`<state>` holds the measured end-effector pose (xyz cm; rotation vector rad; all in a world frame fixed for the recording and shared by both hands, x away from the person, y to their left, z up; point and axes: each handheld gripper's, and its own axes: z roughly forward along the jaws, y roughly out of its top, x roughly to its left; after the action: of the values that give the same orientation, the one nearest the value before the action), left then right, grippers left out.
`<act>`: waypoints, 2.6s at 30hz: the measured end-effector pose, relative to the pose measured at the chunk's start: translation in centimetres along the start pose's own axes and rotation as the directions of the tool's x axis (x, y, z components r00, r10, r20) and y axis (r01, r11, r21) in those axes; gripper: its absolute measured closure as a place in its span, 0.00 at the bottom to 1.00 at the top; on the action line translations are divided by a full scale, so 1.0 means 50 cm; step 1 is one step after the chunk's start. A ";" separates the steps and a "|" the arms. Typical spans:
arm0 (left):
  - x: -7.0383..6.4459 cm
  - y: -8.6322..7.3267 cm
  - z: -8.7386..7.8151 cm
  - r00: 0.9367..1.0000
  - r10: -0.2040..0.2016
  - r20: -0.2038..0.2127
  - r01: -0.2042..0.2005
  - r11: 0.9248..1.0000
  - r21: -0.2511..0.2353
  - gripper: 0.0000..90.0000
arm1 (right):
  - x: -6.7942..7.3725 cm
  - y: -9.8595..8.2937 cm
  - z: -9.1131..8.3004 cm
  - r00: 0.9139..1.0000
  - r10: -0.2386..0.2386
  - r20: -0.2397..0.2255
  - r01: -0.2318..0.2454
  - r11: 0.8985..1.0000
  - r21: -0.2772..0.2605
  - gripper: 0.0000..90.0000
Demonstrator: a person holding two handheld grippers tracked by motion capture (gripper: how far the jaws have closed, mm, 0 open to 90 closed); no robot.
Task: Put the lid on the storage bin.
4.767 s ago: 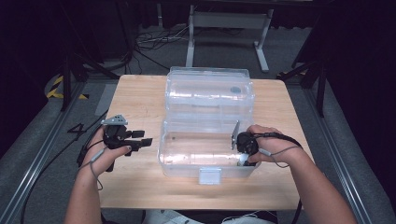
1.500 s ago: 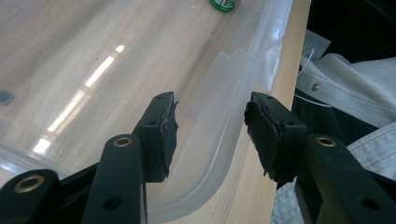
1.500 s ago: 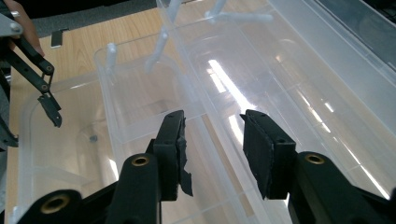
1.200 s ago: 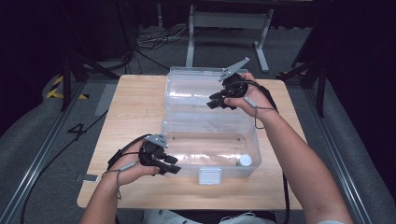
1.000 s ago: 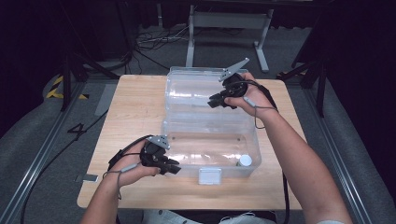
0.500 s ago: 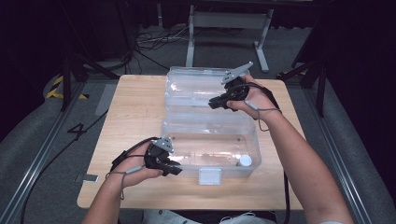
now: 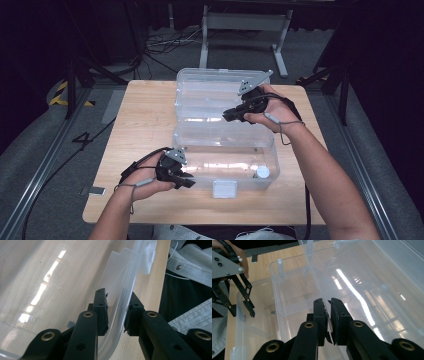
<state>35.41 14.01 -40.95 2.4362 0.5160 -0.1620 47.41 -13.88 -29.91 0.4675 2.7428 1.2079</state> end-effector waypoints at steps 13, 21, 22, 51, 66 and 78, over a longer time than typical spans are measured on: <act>0.000 0.000 0.000 1.000 -0.003 0.001 0.003 1.000 0.001 0.84 | 0.027 -0.006 -0.012 0.999 -0.032 -0.013 0.032 0.999 0.003 0.93; -0.001 -0.001 0.000 1.000 -0.006 0.000 0.006 1.000 -0.001 0.84 | 0.039 -0.011 -0.018 0.999 -0.050 -0.015 0.050 0.999 0.000 0.94; -0.001 -0.001 0.001 1.000 -0.004 0.002 0.004 1.000 -0.005 0.84 | 0.042 -0.013 -0.019 0.998 -0.055 -0.015 0.055 0.998 0.001 0.94; 0.000 -0.001 0.000 1.000 -0.006 0.002 0.006 1.000 0.000 0.83 | 0.076 -0.024 -0.026 0.995 -0.093 -0.036 0.094 0.996 0.006 0.94; 0.001 -0.001 0.000 1.000 -0.008 0.003 0.008 1.000 -0.001 0.83 | 0.102 -0.034 -0.028 0.991 -0.121 -0.047 0.122 0.992 0.016 0.94; 0.001 -0.001 0.000 1.000 -0.009 0.003 0.009 1.000 -0.003 0.83 | 0.121 -0.042 -0.027 0.987 -0.149 -0.052 0.150 0.988 0.023 0.93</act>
<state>35.43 14.04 -40.97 2.4302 0.5259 -0.1691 40.87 -14.22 -30.40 0.2312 2.7811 1.1627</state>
